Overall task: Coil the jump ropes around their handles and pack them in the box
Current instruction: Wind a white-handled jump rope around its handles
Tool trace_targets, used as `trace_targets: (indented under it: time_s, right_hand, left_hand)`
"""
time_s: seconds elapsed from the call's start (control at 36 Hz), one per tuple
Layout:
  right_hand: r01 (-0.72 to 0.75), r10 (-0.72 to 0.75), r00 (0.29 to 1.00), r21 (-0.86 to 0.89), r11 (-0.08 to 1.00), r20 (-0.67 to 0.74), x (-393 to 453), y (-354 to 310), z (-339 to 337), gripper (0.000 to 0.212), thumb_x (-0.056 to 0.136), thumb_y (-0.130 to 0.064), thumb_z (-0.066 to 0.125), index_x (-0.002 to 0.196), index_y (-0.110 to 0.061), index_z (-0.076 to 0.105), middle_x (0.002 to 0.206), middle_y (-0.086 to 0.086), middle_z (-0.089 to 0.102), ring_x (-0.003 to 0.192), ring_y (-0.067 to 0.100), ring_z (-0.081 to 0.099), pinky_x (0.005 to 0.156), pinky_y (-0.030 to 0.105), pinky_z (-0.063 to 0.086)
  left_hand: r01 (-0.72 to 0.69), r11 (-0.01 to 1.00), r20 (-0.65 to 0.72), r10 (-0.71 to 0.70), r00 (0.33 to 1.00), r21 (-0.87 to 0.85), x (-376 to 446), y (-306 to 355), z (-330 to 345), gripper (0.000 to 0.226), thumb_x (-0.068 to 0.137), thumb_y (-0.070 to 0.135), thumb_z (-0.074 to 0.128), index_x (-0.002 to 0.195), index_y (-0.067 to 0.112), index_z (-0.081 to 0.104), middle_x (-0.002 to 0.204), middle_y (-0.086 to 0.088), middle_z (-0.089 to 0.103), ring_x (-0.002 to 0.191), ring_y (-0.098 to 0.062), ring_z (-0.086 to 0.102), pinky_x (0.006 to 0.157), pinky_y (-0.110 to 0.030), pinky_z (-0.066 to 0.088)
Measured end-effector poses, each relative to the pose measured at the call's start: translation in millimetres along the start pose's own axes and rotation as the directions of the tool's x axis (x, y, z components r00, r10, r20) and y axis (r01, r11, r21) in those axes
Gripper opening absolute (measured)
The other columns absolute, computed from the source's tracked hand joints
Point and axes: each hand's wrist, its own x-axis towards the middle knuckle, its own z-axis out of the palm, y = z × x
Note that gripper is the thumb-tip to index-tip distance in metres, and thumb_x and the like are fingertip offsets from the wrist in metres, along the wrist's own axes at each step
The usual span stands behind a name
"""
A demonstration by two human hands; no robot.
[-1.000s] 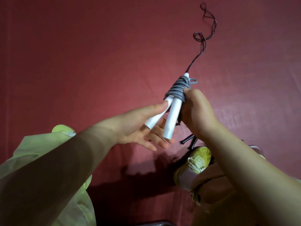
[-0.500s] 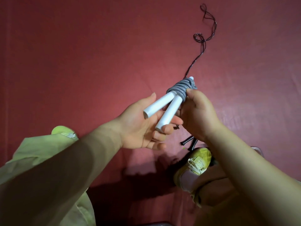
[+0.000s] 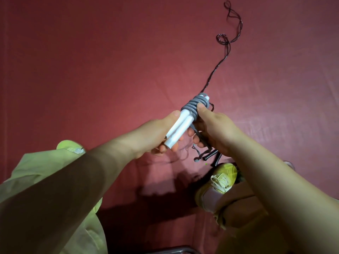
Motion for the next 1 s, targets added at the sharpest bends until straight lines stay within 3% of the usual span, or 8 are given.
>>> trace_targets:
  time_s: [0.14, 0.25, 0.36, 0.5, 0.67, 0.78, 0.89, 1.0]
  right_hand:
    - [-0.041, 0.041, 0.999, 0.01, 0.999, -0.018, -3, -3, 0, 0.05, 0.102, -0.046, 0.037, 0.084, -0.008, 0.064, 0.061, 0.006, 0.062, 0.045, 0.019, 0.052, 0.046, 0.028, 0.039]
    - [-0.053, 0.053, 0.999, -0.012, 0.999, 0.011, -5, -8, 1, 0.052, 0.1, -0.05, 0.035, 0.088, -0.009, 0.065, 0.064, 0.005, 0.064, 0.05, 0.019, 0.057, 0.049, 0.027, 0.041]
    - [0.023, -0.023, 1.0, -0.004, 1.0, 0.01, -11, -13, 3, 0.051, 0.095, -0.056, 0.042, 0.089, -0.012, 0.066, 0.067, 0.004, 0.064, 0.054, 0.017, 0.058, 0.051, 0.026, 0.041]
    - [0.159, -0.158, 0.987, 0.017, 0.987, -0.04, -28, -26, 8, 0.039, 0.097, -0.043, 0.048, 0.081, -0.011, 0.065, 0.063, 0.004, 0.062, 0.052, 0.02, 0.056, 0.055, 0.029, 0.039]
    - [0.457, -0.457, 0.889, -0.006, 0.89, -0.015, -79, -51, 20, 0.029, 0.083, -0.032, 0.048, 0.074, -0.009, 0.063, 0.055, 0.0, 0.056, 0.053, 0.017, 0.052, 0.055, 0.029, 0.041]
    - [0.604, -0.613, 0.788, 0.125, 0.787, 0.053, -133, -68, 29, 0.016, 0.075, -0.029, 0.054, 0.076, -0.014, 0.06, 0.062, -0.005, 0.059, 0.061, 0.013, 0.05, 0.058, 0.029, 0.039]
    - [0.67, -0.702, 0.699, 0.22, 0.71, 0.137, -190, -85, 36, 0.028, 0.063, -0.038, 0.057, 0.08, -0.018, 0.068, 0.07, 0.0, 0.061, 0.063, 0.017, 0.053, 0.057, 0.026, 0.041]
    - [0.682, -0.756, 0.601, 0.326, 0.655, 0.261, -267, -103, 46, 0.033, 0.068, -0.019, 0.054, 0.095, 0.0, 0.056, 0.061, -0.002, 0.064, 0.047, 0.004, 0.058, 0.046, 0.014, 0.045]
  left_hand:
    - [-0.078, 0.973, -0.069, 0.095, 0.993, 0.216, 7, -3, -1, 0.072, 0.091, 0.068, 0.028, 0.093, 0.009, 0.068, 0.065, -0.001, 0.064, 0.052, -0.014, 0.045, 0.059, -0.025, 0.039]
    - [-0.096, 0.939, -0.122, 0.143, 0.982, 0.331, 5, -5, -3, 0.061, 0.083, 0.073, 0.03, 0.082, 0.02, 0.062, 0.072, 0.002, 0.064, 0.068, -0.017, 0.055, 0.072, -0.031, 0.042]
    - [-0.165, 0.877, -0.216, 0.286, 0.934, 0.451, -4, 2, -3, 0.05, 0.096, 0.056, 0.035, 0.072, 0.018, 0.056, 0.068, 0.005, 0.056, 0.068, -0.018, 0.053, 0.071, -0.033, 0.041]
    - [-0.22, 0.846, -0.199, 0.352, 0.915, 0.486, -22, 13, 0, 0.052, 0.087, 0.067, 0.042, 0.082, 0.018, 0.058, 0.081, 0.0, 0.06, 0.081, -0.022, 0.056, 0.076, -0.035, 0.043]
    - [-0.306, 0.933, -0.098, 0.328, 0.94, 0.188, -70, 20, 2, 0.063, 0.054, 0.07, 0.059, 0.091, 0.019, 0.059, 0.08, 0.002, 0.057, 0.075, -0.016, 0.05, 0.072, -0.034, 0.038]
    - [-0.315, 0.928, 0.114, 0.341, 0.933, -0.198, -127, 27, 11, 0.041, 0.068, 0.059, 0.064, 0.083, 0.02, 0.07, 0.067, 0.008, 0.065, 0.059, -0.007, 0.062, 0.06, -0.025, 0.051]
    - [-0.265, 0.833, 0.372, 0.47, 0.8, -0.485, -175, 33, 18, 0.072, 0.076, 0.074, 0.047, 0.093, 0.011, 0.076, 0.087, -0.014, 0.072, 0.078, -0.025, 0.071, 0.081, -0.044, 0.055]
    - [-0.172, 0.758, 0.637, 0.629, 0.446, -0.629, -234, 38, 50, 0.084, 0.084, 0.062, 0.053, 0.127, -0.011, 0.051, 0.106, -0.027, 0.065, 0.097, -0.038, 0.064, 0.099, -0.056, 0.038]
